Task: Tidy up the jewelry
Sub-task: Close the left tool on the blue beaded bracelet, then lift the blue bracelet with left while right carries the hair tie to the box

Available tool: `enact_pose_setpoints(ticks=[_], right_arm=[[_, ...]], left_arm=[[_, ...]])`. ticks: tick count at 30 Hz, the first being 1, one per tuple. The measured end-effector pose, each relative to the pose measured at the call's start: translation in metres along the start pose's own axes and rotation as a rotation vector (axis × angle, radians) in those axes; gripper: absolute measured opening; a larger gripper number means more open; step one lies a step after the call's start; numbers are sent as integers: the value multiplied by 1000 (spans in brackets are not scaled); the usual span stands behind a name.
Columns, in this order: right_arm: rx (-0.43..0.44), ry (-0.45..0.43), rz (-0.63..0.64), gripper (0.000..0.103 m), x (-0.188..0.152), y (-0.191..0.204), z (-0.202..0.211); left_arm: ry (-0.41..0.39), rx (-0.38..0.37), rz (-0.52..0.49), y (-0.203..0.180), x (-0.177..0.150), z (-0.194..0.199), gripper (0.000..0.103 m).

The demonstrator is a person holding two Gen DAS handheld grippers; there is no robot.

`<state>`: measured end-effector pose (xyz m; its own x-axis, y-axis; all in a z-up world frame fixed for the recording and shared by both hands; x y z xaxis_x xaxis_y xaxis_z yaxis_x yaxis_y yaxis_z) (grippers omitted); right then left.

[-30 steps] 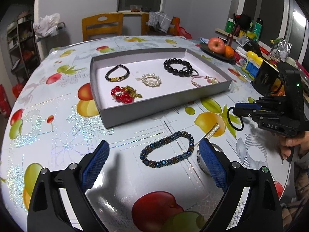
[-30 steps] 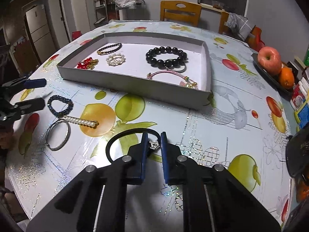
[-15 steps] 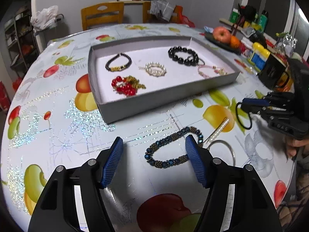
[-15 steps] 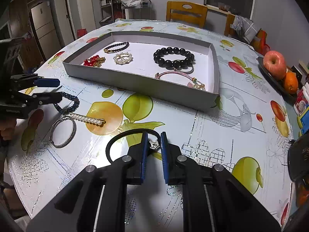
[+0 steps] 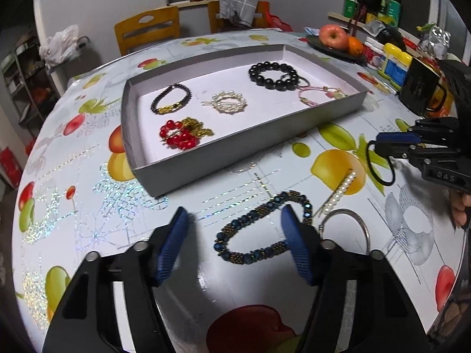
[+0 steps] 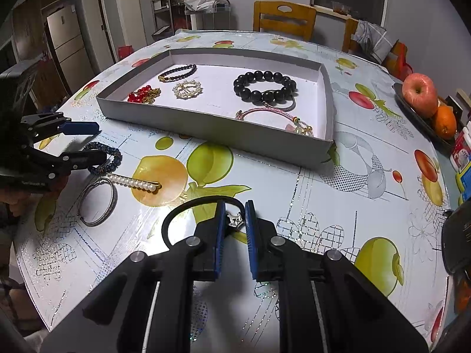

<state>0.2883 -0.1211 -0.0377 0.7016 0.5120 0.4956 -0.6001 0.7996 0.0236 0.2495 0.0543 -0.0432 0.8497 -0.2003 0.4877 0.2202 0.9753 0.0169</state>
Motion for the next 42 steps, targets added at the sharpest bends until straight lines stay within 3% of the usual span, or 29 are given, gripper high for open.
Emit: enact_pose_setpoints(ticks=[1,4,9,21,29,42], right_arm=[[2,0,-1,14,0,0,0],[4,0,-2,14,0,-1,0],[1,0,-1,14,0,-1,0],[-5,-34,14,13,1,2,7],[73,-120,-28,13,1,-2,26],[42,-202,4,12,17,8,64]], left_arm=[[-5,-2,-9,-2,0,1,46],[-11,5,-15,-4,-1,3,24],[-13,11,-9,-3,-3,4,8],[-64,-104,52,5,-5,22,8],[-122,-81,42,6,3,54,8],[-174,-55,15,4,23,78,8]])
Point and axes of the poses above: each gripper's, at about its wrist camera, not at the fingertips, and z roughly against the way its jaws point, y to its left, x to its top, the point moved 5 cm from there along -z, roughly the way its jaws point, and after that the axes turned 9 degrees about y, right-handed, at the moved point
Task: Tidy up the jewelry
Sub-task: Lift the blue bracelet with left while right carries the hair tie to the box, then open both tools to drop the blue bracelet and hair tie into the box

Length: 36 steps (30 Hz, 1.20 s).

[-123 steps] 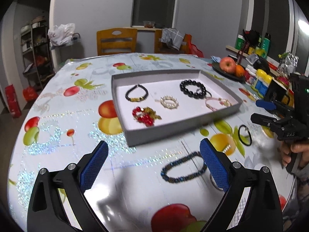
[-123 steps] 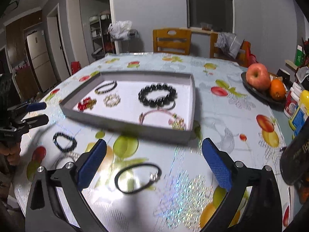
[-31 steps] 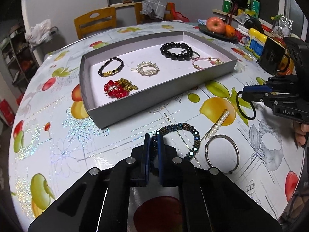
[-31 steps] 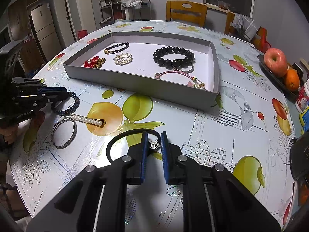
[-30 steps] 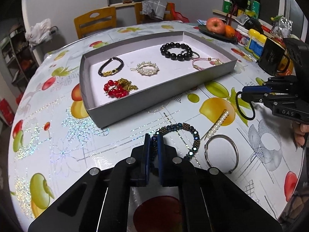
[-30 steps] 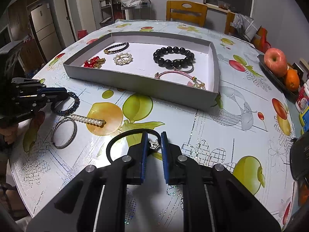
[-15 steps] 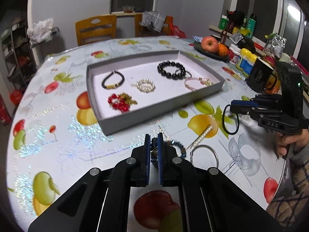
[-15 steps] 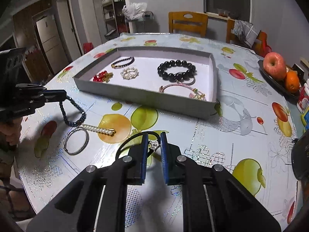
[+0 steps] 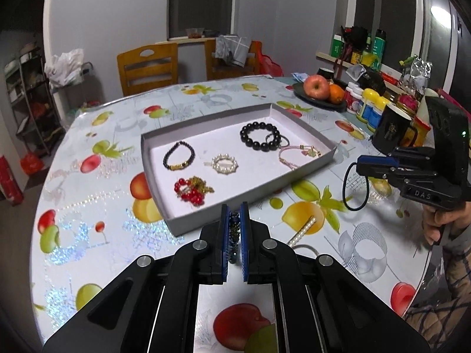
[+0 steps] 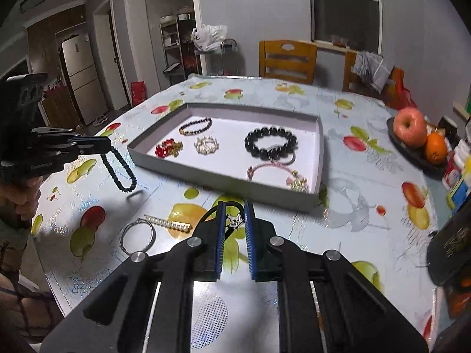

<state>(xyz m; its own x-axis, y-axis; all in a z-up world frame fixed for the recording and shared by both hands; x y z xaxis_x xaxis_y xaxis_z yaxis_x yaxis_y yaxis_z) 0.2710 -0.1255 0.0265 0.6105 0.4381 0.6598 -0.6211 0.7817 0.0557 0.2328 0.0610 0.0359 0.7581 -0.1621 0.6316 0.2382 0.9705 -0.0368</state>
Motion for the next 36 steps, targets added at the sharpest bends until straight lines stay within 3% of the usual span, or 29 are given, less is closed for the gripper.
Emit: enact_pose_setpoints(ticks=[9,21,24,29,36], right_arm=[[-29,-53,65,12,29,13,26],[-16,-36,79,13,77,14,-14],[-18,-33,75,13,85,14,-26],[-34,-21,62,13,94,11,-46],[-20,2,-22,13,88,-6,-73]], left_arm=[[-43,10,-33,-9,18,15,8],[-117,59,-97,-24,64,22,8],[-124,68,-101,-26,74,14,8],[-120,19,-76,-25,89,-10,8],[-77,-8,-45,-25,91,-55,8]])
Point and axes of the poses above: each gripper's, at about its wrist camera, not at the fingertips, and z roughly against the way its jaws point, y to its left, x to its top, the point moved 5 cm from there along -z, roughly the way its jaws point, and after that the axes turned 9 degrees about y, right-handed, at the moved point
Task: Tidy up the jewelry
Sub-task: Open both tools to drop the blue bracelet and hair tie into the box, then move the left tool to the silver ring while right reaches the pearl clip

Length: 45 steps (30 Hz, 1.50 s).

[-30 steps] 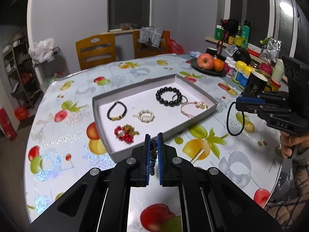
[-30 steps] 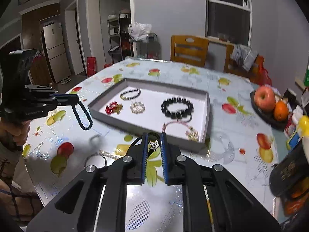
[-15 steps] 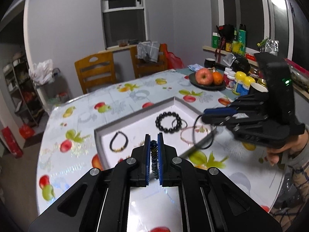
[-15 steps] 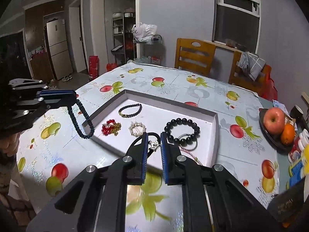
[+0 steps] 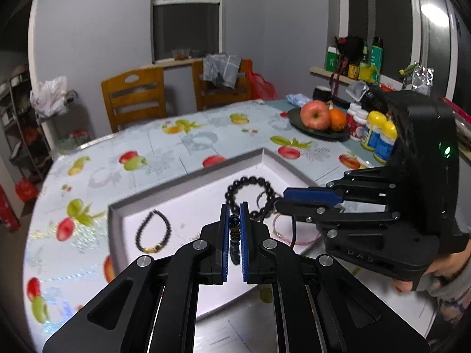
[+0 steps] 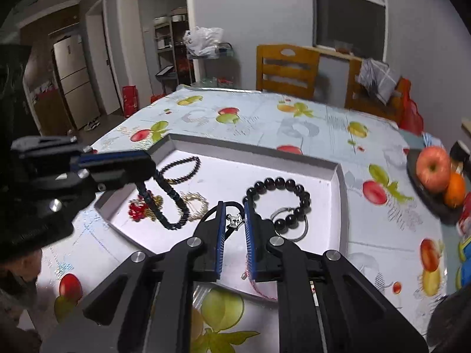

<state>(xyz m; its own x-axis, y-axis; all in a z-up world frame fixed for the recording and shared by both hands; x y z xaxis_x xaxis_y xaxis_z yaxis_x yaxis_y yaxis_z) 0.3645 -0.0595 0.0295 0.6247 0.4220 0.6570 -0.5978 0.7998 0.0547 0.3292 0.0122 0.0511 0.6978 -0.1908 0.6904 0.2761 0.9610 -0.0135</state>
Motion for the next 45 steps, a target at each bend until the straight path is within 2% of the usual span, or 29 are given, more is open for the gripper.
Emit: enact_pose_setpoints(ticks=[10,20,22,24,25,26,28,29,34,40,42,45], right_arm=[[9,62,-63,13,-14,-17,-35],[-16,87,-46,13,-20,-15,-43],[-16,88,-44,15,-20,-15,-43],[-21,89,-43,28,-21,-16,-41],[-22,85,-43,40,-21,-16,-40],[-26,76,-37,44,-22,-16,-38],[-35,66,-26,44,-23,-14,-33],[-37,62,-23,44,-23,-14,-31],[-43,24,-17,49,-28,-14,-10],[-34,4,-24,52,-42,-15,10],[-31,1,-25,60,-46,-15,14],[-24,1,-26,60,-55,-14,20]], left_arm=[[92,-14,94,32,-31,-38,8],[121,2,101,37,-48,-46,8],[124,18,91,36,-50,-47,21],[123,37,82,34,-52,-47,31],[118,37,81,34,-53,-45,33],[116,39,83,34,-53,-45,35],[107,47,87,35,-54,-41,47],[101,50,88,34,-54,-39,49],[67,63,65,26,-59,-18,72],[56,50,14,3,-75,4,78],[65,39,2,-4,-80,7,79],[88,19,-33,-21,-94,12,81]])
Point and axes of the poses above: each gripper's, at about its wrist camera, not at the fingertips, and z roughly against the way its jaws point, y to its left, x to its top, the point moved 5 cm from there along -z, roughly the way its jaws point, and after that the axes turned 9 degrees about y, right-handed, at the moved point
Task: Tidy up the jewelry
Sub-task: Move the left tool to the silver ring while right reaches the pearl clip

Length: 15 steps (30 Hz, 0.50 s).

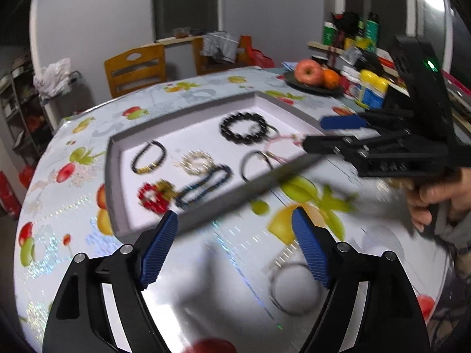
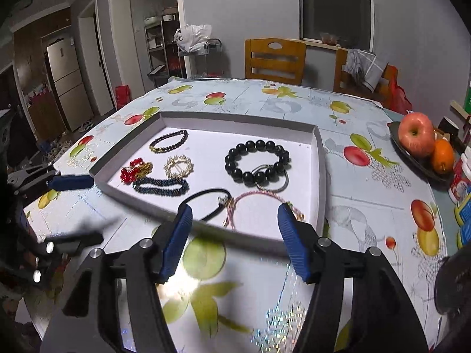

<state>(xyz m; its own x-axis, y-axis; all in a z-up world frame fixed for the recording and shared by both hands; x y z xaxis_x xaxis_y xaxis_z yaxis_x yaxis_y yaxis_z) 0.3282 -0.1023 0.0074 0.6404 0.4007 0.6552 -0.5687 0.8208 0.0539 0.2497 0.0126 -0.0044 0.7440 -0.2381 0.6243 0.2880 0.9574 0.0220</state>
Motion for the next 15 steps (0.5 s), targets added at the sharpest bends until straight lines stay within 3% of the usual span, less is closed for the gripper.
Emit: enact_pose_setpoints(ticks=[13,15], right_arm=[[23,17,-18,64,-21,-1,6],[28,23,-10,64,-23,2,5]], left_arm=[[143,-16,-61,-35,-38,-12,83],[164,-19,-57,-35,-40,-16,77]])
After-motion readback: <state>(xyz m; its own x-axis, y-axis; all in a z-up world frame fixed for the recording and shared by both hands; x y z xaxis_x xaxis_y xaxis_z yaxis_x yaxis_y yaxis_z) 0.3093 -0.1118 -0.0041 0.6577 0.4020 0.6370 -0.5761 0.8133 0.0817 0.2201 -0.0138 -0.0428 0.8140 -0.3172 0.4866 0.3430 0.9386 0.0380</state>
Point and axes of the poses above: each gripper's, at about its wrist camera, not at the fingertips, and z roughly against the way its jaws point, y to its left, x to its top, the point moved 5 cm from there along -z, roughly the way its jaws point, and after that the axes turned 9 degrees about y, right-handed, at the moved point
